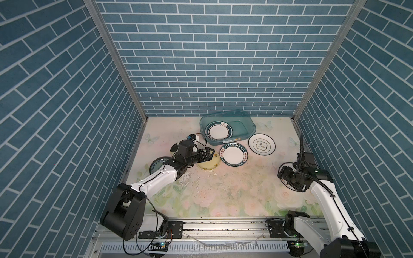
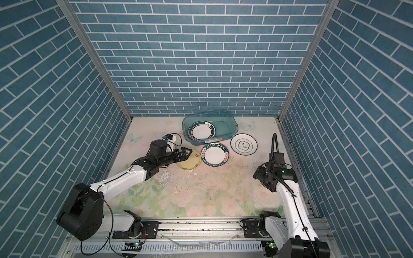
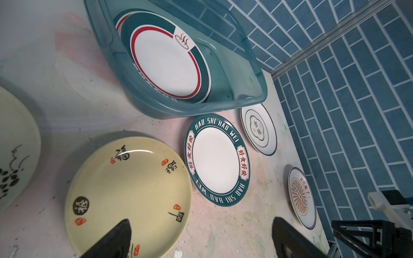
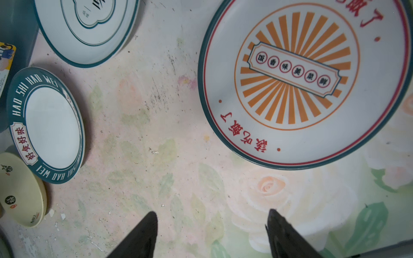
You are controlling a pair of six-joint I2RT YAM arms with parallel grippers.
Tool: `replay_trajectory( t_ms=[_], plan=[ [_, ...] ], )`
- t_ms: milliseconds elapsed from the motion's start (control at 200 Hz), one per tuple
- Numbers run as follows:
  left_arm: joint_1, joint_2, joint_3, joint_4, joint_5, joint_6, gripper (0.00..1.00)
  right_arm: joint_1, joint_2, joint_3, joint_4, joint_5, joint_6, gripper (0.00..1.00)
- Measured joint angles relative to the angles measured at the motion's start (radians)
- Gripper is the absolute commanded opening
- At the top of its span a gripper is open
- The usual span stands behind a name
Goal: Place the plates into the plastic bin on the countertop
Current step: Pick up the plate from the center of the table.
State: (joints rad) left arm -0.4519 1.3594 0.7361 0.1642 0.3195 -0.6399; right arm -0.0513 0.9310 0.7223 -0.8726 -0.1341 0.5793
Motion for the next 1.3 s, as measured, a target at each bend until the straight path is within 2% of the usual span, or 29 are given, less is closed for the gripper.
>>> replay_trajectory(
  t_ms=[415, 690, 940, 1075, 1295],
  plan=[
    [0.0, 0.022, -0.049, 0.046, 0.022, -0.016, 1.0, -0.065, -0.05, -0.102, 0.062, -0.17, 0.023, 0.77],
    [0.0, 0.027, -0.049, 0.059, 0.027, -0.019, 0.99, -0.068, 0.015, -0.211, 0.322, -0.398, 0.141, 0.74],
    [0.0, 0.027, -0.058, 0.068, 0.032, -0.019, 1.0, -0.065, 0.078, -0.251, 0.609, -0.502, 0.28, 0.7],
    [0.0, 0.027, -0.06, 0.084, 0.039, -0.023, 1.0, -0.019, 0.146, -0.251, 0.747, -0.51, 0.331, 0.67],
    [0.0, 0.027, -0.071, 0.113, 0.053, -0.033, 0.99, 0.147, 0.314, -0.243, 0.932, -0.507, 0.379, 0.61]
  ],
)
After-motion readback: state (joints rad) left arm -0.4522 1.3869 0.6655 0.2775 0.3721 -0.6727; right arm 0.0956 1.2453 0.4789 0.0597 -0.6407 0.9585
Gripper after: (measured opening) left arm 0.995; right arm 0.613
